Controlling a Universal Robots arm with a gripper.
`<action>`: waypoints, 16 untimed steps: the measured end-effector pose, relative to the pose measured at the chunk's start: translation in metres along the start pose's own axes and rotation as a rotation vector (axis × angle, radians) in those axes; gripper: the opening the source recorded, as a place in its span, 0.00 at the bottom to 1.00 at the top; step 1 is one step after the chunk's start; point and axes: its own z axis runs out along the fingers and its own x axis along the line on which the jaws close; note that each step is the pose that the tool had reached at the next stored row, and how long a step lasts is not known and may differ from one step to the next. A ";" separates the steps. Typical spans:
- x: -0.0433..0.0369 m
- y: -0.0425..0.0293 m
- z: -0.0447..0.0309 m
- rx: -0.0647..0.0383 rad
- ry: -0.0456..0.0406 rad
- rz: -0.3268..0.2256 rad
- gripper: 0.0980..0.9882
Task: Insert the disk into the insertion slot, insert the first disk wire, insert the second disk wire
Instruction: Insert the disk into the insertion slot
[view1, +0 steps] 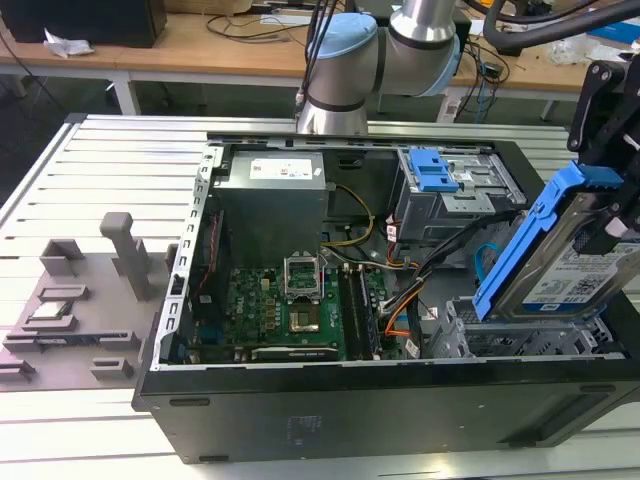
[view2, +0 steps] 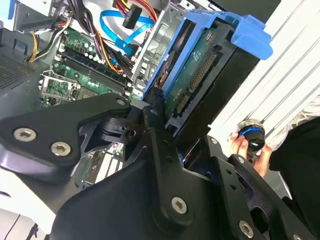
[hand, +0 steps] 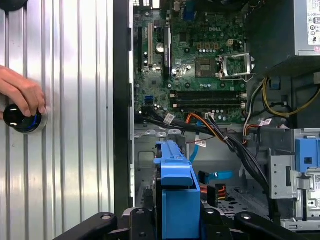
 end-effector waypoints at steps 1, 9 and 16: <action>-0.0012 0.0002 0.0005 0.000 0.0000 0.000 0.30; -0.0063 0.0006 0.0049 0.000 0.0001 0.000 0.30; -0.0142 0.0006 0.0108 0.000 -0.0001 0.000 0.30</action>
